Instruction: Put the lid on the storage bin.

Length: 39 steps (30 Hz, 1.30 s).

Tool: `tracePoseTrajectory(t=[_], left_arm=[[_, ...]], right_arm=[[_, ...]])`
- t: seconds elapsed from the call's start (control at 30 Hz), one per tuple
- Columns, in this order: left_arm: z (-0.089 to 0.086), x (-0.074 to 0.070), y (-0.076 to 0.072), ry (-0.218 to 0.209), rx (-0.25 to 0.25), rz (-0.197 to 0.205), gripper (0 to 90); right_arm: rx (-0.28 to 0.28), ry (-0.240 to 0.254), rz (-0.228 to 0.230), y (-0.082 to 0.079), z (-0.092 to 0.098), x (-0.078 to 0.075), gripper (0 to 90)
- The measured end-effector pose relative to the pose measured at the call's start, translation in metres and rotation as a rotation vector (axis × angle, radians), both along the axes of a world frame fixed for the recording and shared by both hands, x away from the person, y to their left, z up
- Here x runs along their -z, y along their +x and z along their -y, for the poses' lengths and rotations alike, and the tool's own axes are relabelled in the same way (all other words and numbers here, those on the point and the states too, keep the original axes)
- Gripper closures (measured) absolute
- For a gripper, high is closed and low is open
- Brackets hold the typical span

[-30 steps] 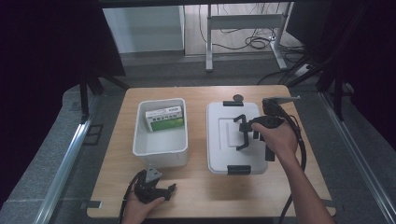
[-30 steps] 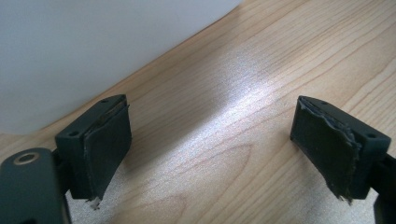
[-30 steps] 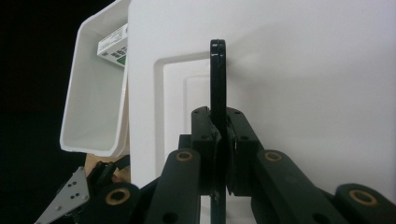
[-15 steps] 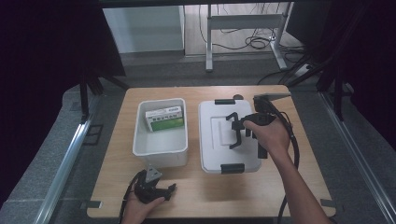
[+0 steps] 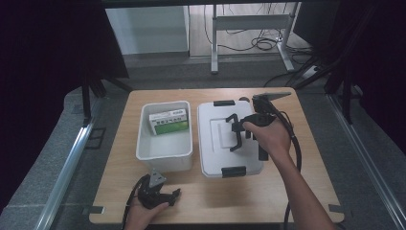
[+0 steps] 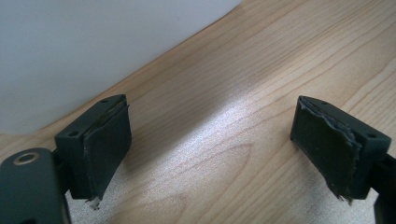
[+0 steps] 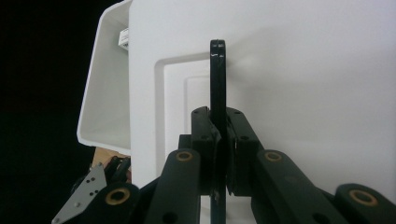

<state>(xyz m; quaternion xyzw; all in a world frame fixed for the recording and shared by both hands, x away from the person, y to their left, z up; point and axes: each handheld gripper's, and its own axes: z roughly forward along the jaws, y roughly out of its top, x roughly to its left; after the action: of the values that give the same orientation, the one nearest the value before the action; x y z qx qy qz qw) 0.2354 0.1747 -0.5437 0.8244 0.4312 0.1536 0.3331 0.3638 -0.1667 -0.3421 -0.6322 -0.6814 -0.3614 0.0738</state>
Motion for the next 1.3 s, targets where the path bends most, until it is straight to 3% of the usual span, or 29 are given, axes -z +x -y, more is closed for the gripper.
tracePoseTrajectory(t=[0.73, 1.3], left_arm=[[0.000, 0.000, 0.000, 0.000, 0.000, 0.001, 12.2], [0.000, 0.000, 0.000, 0.002, 0.001, 0.001, 12.2]], right_arm=[[-0.042, -0.014, -0.004, 0.005, -0.025, -0.001, 83.7], [-0.038, -0.017, -0.011, 0.009, -0.029, -0.001, 83.7]])
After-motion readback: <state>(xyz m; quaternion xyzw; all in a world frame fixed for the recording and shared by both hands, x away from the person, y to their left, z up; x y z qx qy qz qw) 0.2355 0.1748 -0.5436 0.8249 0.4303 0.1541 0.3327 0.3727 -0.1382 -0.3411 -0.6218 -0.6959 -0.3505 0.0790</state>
